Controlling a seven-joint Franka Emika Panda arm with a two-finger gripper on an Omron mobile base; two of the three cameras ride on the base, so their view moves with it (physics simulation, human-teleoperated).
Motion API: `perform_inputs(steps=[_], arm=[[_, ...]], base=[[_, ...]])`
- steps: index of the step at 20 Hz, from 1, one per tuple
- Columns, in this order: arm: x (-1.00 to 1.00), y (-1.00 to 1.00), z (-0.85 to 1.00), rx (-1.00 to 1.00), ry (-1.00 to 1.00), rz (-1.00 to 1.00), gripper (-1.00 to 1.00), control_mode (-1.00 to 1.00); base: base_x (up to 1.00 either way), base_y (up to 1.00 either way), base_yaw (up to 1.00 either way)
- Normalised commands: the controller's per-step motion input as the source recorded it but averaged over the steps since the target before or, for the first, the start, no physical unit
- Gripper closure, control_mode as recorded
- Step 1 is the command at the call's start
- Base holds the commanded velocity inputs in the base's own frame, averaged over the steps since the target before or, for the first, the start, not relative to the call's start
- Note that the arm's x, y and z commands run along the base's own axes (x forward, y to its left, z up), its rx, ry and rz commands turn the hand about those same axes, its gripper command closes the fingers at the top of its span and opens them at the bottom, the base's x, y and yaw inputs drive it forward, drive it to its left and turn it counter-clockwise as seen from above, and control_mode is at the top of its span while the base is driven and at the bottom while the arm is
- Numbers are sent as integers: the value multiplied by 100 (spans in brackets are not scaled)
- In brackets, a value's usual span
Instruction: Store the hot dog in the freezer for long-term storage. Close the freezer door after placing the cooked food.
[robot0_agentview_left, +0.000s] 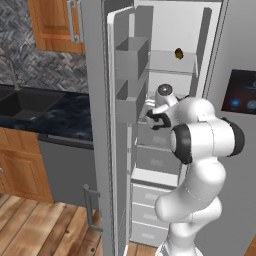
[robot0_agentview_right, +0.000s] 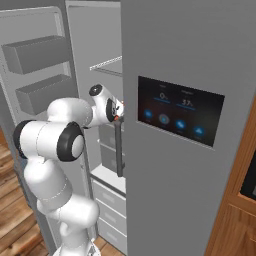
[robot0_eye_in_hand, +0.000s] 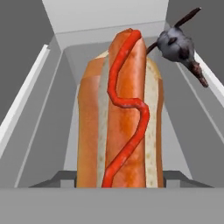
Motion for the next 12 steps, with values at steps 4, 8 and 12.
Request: perform_inputs(steps=[4,8,12], arm=[[7,-9,-7,0,2,0,100,-100],[21,-8,-15,0,4,0,100,-100],[35,-9,-20,0,9,0,100,-100]], base=[[0,0,0],[0,0,0],[0,0,0]])
